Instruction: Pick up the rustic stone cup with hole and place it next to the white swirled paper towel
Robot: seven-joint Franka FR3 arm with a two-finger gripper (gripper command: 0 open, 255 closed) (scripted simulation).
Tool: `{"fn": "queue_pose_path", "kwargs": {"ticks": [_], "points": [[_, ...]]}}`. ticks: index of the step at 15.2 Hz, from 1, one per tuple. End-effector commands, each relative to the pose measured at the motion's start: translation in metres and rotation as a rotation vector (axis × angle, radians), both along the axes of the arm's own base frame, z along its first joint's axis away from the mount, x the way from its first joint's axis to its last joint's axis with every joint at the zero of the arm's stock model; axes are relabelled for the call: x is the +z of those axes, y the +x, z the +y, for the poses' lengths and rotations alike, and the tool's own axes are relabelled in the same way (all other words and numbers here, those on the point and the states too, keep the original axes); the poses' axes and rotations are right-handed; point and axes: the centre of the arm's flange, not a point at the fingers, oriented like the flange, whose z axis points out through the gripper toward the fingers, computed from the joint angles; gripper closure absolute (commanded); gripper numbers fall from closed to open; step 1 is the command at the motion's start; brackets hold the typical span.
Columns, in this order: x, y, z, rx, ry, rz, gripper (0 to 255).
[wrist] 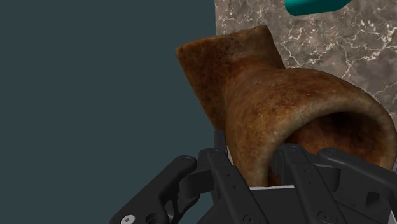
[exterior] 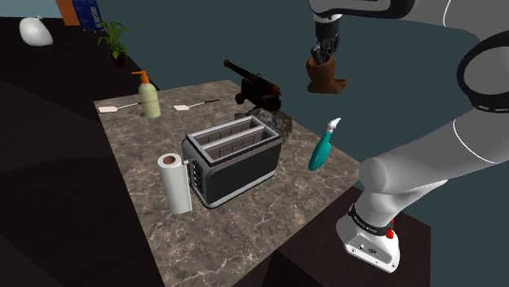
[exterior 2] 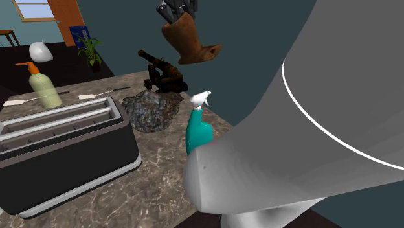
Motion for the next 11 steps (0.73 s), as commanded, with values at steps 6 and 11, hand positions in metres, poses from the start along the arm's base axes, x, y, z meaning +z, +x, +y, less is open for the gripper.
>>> {"fn": "queue_pose_path", "kwargs": {"ticks": [6, 11], "points": [[0.0, -0.011, 0.091, 0.0, -0.001, 0.0, 255], [0.0, -0.019, 0.156, 0.0, -0.001, 0.0, 255]]}}
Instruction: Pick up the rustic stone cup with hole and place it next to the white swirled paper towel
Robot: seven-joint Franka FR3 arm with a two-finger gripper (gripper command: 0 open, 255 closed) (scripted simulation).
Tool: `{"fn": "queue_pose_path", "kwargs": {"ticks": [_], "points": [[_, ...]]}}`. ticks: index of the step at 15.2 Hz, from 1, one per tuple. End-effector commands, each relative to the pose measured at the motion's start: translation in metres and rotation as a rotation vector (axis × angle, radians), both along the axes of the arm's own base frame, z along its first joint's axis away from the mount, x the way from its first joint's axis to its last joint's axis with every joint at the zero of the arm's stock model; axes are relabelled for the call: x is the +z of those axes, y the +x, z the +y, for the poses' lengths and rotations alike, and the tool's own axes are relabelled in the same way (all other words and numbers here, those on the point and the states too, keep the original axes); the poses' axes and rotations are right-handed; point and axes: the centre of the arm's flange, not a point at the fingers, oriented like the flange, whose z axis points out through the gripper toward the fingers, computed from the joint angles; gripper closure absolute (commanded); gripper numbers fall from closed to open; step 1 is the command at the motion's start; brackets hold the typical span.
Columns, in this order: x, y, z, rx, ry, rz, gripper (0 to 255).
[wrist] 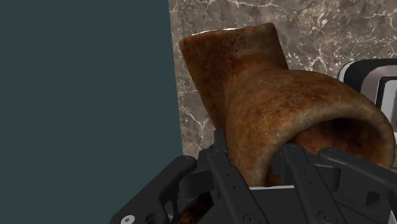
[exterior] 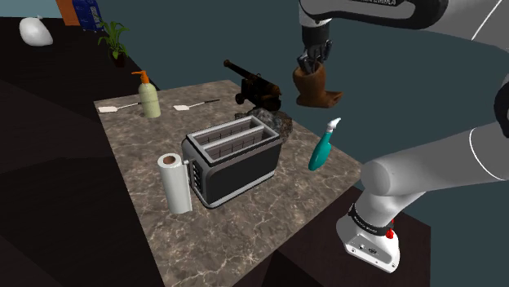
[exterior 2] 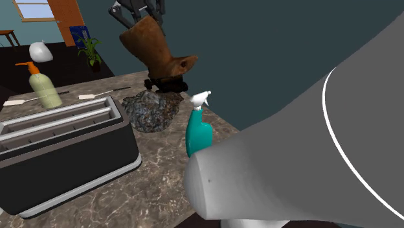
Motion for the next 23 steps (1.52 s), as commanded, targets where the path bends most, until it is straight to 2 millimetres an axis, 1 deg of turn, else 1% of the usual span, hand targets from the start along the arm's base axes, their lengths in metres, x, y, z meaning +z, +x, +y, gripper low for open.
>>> {"fn": "queue_pose_path", "kwargs": {"ticks": [1, 23], "points": [[0.003, 0.0, 0.027, -0.001, 0.0, -0.001, 255], [0.003, -0.033, 0.315, -0.001, 0.0, -0.001, 255]]}}
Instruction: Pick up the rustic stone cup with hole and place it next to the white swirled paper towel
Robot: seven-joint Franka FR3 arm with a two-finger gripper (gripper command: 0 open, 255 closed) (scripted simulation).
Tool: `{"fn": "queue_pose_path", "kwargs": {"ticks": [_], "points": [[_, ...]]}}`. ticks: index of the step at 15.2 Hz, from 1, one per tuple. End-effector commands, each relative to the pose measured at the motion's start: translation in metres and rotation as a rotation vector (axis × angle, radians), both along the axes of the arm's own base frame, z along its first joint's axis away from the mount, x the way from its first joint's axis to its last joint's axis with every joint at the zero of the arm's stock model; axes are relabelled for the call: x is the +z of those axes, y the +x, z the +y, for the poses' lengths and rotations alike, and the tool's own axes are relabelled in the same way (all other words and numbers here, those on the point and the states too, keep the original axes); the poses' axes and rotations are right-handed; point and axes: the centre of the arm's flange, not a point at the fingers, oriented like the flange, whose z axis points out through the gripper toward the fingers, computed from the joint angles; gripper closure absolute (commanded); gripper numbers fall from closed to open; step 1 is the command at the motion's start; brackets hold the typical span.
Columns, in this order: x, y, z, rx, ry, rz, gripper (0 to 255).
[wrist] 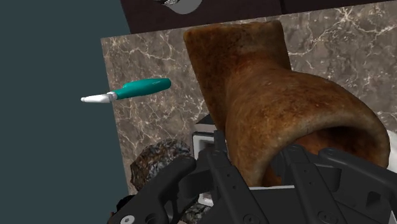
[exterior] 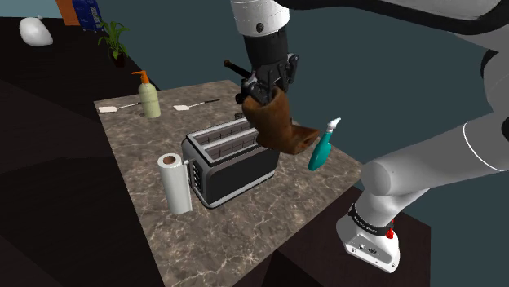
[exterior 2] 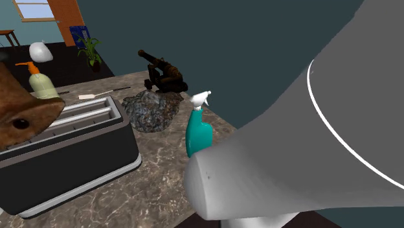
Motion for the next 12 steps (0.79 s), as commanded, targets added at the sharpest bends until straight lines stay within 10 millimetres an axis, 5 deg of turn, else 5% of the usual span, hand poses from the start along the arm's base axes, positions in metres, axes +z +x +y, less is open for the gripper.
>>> {"fn": "queue_pose_path", "kwargs": {"ticks": [1, 5, 12], "points": [[0.0, -0.002, 0.027, -0.001, 0.001, -0.001, 255], [0.0, -0.007, 0.074, -0.001, 0.001, -0.001, 255], [-0.037, -0.007, 0.074, -0.001, 0.001, -0.001, 255]]}}
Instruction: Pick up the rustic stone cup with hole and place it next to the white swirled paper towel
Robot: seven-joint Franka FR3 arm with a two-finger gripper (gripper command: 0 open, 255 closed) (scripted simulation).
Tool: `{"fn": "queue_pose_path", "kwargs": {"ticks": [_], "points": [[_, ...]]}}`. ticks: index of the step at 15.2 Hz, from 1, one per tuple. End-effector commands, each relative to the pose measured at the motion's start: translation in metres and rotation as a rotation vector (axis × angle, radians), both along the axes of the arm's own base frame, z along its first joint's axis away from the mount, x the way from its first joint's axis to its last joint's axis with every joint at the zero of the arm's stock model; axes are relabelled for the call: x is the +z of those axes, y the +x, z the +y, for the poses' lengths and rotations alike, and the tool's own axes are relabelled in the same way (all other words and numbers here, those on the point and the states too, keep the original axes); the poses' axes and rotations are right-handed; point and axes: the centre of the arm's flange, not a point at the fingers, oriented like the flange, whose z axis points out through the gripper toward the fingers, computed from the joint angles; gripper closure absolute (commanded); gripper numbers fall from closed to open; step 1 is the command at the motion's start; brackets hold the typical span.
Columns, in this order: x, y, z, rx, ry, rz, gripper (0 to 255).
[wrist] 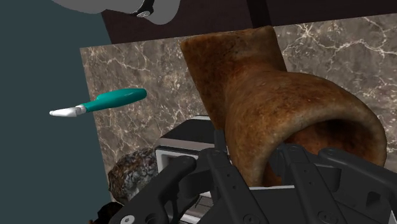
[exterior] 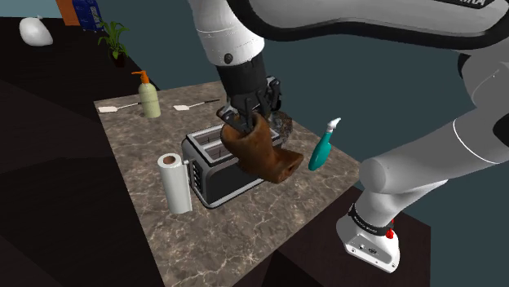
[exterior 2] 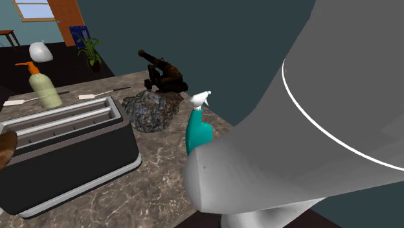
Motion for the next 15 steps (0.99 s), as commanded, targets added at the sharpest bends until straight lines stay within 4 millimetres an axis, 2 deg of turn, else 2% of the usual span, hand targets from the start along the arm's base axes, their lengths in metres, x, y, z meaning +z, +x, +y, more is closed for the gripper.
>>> {"fn": "queue_pose_path", "kwargs": {"ticks": [1, 15], "points": [[-0.01, 0.0, -0.001, 0.0, 0.001, -0.001, 255], [-0.084, 0.0, -0.001, 0.0, 0.001, -0.001, 255]]}}
